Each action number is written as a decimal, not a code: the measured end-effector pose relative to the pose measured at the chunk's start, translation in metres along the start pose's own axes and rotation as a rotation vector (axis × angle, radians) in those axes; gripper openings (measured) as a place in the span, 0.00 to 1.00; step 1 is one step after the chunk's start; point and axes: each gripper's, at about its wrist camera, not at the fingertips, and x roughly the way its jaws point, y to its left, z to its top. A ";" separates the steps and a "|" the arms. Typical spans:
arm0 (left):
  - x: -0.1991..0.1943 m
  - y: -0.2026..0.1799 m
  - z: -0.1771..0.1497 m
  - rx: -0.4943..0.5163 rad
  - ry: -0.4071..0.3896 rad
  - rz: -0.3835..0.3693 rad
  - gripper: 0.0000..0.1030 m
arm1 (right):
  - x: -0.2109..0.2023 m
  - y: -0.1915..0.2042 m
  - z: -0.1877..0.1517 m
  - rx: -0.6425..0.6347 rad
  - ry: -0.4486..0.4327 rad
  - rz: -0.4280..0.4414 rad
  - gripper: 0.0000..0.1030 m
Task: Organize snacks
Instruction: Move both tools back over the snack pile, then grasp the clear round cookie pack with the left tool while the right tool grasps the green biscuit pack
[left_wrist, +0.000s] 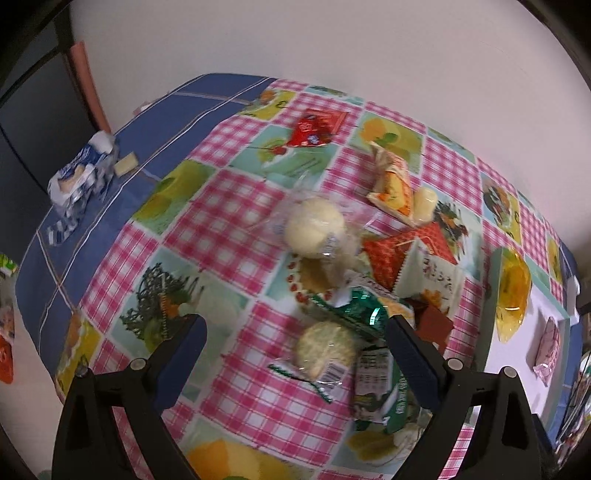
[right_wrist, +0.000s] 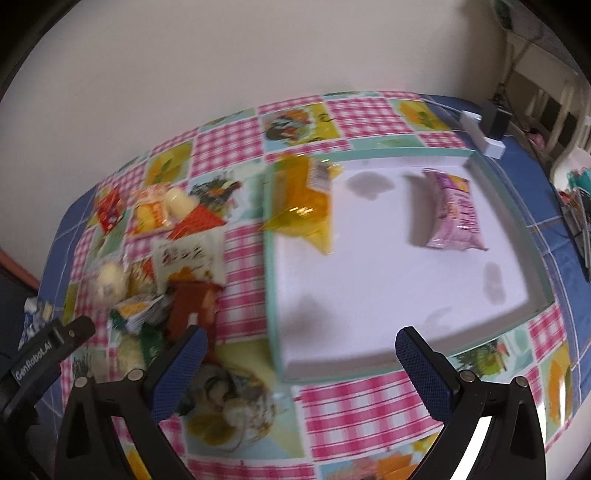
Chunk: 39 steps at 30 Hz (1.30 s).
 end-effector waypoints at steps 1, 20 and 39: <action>0.001 0.005 0.000 -0.010 0.004 0.002 0.95 | 0.001 0.006 -0.002 -0.014 0.010 0.021 1.00; 0.039 0.042 0.001 -0.099 0.158 0.057 0.95 | 0.028 0.079 -0.021 -0.169 0.127 0.157 0.97; 0.082 -0.002 -0.001 0.030 0.283 -0.024 0.95 | 0.057 0.094 -0.027 -0.205 0.227 0.154 0.71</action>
